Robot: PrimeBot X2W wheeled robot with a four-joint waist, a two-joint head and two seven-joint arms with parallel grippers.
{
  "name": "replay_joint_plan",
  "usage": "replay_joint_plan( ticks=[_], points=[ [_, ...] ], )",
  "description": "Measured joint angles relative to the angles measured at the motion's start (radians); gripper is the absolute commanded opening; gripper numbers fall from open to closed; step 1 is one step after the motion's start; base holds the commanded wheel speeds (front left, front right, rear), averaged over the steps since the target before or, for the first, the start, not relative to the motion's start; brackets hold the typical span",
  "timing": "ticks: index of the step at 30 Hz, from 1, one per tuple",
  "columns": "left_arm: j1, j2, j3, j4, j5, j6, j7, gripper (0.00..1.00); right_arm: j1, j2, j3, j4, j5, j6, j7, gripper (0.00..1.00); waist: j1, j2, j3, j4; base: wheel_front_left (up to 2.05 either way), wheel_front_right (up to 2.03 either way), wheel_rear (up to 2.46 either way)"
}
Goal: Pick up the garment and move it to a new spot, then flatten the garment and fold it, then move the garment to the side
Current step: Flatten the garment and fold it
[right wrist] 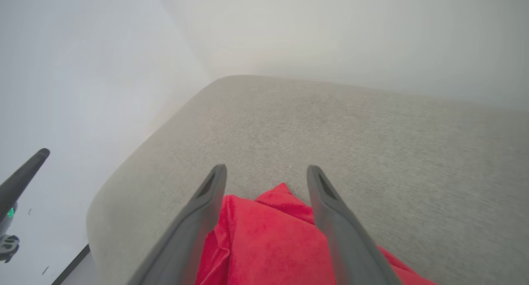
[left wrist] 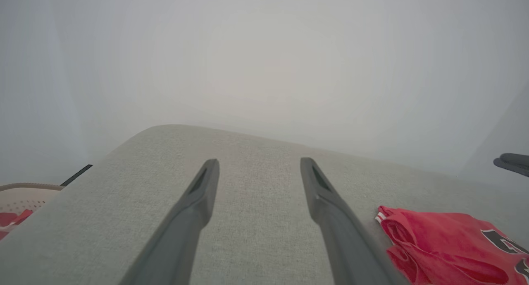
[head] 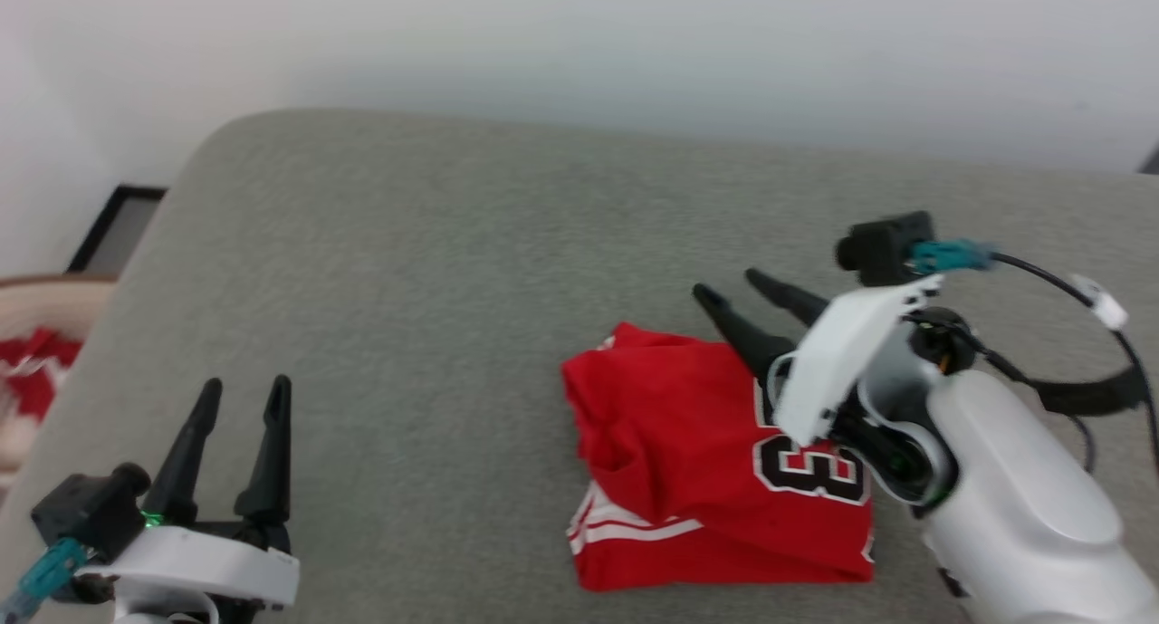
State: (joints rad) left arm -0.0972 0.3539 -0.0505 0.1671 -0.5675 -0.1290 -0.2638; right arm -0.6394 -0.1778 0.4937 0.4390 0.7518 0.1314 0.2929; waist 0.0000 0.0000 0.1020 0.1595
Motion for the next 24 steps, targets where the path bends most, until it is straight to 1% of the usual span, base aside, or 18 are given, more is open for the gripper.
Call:
replay_joint_plan(
  ticks=[8,13,15,19,24],
  points=[
    [0.048,0.004,0.047,-0.012,0.042,0.001,0.000,1.00,0.103,-0.124,-0.042,-0.095,-0.016,0.000,-0.202,1.00,0.0000,0.0000,-0.030,-0.104,0.00,0.00,0.00],
    [0.074,0.007,0.075,-0.011,0.059,0.001,0.000,1.00,0.174,-0.185,-0.088,-0.116,-0.044,0.000,-0.330,1.00,0.0000,0.0000,-0.051,-0.161,0.00,0.00,0.00],
    [0.084,0.004,0.084,-0.010,0.066,0.001,0.000,1.00,0.203,-0.206,-0.100,-0.115,-0.072,0.000,-0.368,1.00,0.0000,0.0000,-0.061,-0.181,0.00,0.00,0.00],
    [0.103,0.002,0.098,-0.007,0.076,0.001,0.000,1.00,0.254,-0.225,-0.129,-0.109,-0.086,0.000,-0.430,1.00,-0.0001,0.0000,-0.081,-0.213,0.00,0.00,0.00],
    [0.118,0.000,0.117,-0.004,0.087,0.001,0.000,1.00,0.308,-0.228,-0.165,-0.099,-0.102,0.000,-0.479,1.00,0.0000,0.0000,-0.101,-0.239,0.00,0.00,0.00]
  ],
)
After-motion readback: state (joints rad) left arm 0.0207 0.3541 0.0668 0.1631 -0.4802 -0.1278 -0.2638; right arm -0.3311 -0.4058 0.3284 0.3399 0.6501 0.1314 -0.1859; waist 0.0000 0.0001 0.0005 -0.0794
